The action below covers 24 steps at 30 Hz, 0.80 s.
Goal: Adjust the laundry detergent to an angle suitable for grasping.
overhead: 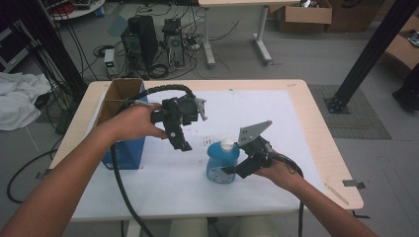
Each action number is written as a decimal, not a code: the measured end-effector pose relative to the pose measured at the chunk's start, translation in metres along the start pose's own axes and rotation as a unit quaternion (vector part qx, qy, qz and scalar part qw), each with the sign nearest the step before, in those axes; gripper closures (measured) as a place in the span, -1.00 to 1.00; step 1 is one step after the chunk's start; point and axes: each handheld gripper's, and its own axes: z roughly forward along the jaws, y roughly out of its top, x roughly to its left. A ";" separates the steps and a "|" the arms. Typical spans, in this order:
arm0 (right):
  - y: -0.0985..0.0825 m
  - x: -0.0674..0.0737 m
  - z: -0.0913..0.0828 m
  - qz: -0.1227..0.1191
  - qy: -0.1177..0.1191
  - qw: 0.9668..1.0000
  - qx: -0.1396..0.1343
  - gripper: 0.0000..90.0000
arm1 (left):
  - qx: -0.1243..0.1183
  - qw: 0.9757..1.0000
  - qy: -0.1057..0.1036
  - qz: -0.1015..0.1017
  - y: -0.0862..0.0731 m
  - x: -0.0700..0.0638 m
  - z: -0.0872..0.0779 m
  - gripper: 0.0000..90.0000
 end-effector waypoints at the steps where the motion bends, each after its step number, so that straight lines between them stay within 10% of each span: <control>1: 0.000 0.000 0.000 0.000 0.000 1.000 0.000 -0.49 | 0.000 1.000 0.000 0.000 0.000 0.000 0.000 -0.57; 24: 0.000 0.000 0.001 -0.003 0.000 1.000 -0.006 -0.35 | 0.000 1.000 0.001 -0.001 -0.001 -0.001 0.000 -0.57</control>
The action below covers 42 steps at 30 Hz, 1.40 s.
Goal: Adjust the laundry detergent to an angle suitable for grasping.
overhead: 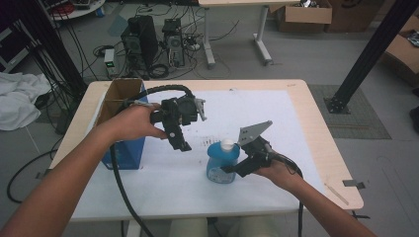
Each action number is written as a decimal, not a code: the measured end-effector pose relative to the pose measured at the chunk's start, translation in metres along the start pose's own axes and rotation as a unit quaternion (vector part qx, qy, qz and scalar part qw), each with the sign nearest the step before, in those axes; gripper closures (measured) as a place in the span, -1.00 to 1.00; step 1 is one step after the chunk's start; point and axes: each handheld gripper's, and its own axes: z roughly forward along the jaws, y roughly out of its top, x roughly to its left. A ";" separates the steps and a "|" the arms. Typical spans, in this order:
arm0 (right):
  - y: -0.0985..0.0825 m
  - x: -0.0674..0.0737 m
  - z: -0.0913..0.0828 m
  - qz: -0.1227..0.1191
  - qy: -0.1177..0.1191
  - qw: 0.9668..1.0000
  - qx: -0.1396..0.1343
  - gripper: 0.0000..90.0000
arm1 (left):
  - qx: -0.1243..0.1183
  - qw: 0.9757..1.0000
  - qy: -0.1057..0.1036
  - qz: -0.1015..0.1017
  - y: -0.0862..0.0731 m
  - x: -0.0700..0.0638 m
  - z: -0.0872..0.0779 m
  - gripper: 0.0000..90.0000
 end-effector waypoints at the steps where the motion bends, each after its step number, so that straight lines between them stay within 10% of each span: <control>1: 0.000 0.000 0.000 0.000 0.001 1.000 0.000 -0.33 | 0.000 1.000 0.000 0.000 0.000 0.000 0.000 -0.57; 42: 0.010 0.007 -0.008 -0.061 -0.003 0.998 -0.017 0.02 | 0.001 1.000 -0.004 -0.006 -0.002 0.002 0.004 -0.57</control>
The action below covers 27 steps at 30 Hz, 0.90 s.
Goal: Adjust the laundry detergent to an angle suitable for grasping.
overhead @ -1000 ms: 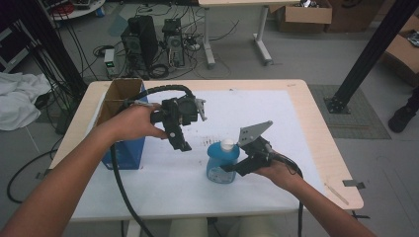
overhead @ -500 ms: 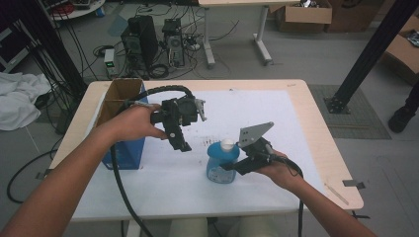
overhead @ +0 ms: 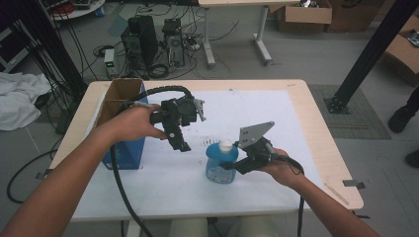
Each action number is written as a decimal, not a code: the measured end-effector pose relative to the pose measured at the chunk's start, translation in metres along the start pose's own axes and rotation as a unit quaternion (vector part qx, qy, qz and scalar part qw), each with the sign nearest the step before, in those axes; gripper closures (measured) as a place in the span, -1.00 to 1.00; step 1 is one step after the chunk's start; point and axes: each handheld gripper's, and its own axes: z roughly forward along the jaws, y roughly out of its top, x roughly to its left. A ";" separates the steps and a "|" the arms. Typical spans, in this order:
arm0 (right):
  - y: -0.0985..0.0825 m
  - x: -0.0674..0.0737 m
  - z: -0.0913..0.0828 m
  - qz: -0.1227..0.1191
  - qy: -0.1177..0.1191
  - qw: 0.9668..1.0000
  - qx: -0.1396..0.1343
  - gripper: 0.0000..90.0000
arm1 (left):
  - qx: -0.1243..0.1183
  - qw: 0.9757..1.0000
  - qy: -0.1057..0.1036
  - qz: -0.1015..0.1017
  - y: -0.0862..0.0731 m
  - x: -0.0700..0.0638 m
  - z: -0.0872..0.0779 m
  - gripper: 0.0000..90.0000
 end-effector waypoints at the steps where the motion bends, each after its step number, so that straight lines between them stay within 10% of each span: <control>1: 0.000 0.000 0.000 -0.002 0.001 1.000 0.000 0.02 | 0.000 1.000 0.000 0.000 0.000 0.000 0.000 -0.57; 27: 0.023 -0.031 -0.015 -0.051 0.069 0.996 0.001 0.02 | 0.005 1.000 -0.002 -0.010 -0.004 0.001 0.000 -0.57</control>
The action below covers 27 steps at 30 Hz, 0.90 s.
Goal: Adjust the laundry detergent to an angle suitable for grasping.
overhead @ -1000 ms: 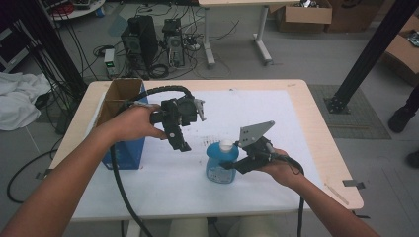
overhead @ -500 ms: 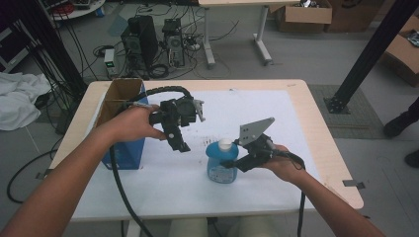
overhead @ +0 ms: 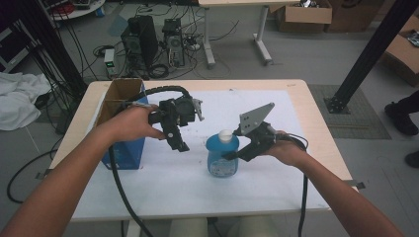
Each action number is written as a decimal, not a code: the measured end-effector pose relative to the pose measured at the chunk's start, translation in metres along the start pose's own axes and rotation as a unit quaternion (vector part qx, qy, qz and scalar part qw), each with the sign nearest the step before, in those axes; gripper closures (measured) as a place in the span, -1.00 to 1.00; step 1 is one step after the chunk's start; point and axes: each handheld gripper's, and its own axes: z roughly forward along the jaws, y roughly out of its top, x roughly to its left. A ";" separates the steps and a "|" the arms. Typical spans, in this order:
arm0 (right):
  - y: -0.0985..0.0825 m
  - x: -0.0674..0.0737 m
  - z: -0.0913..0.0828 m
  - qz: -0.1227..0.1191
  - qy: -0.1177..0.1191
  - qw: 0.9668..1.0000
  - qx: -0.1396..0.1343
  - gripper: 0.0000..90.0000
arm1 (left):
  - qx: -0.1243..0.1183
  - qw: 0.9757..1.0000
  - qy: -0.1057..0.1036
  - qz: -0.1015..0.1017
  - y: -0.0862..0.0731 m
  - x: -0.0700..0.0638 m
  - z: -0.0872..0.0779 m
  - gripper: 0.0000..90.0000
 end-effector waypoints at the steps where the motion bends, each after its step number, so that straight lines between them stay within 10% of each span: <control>1: 0.000 0.000 0.000 0.000 0.000 1.000 0.000 0.02 | 0.001 1.000 0.000 0.000 0.000 0.000 0.000 -0.57; 27: -0.003 -0.041 0.012 -0.045 0.052 0.998 -0.007 0.02 | 0.016 1.000 -0.004 -0.019 -0.002 0.007 0.004 -0.57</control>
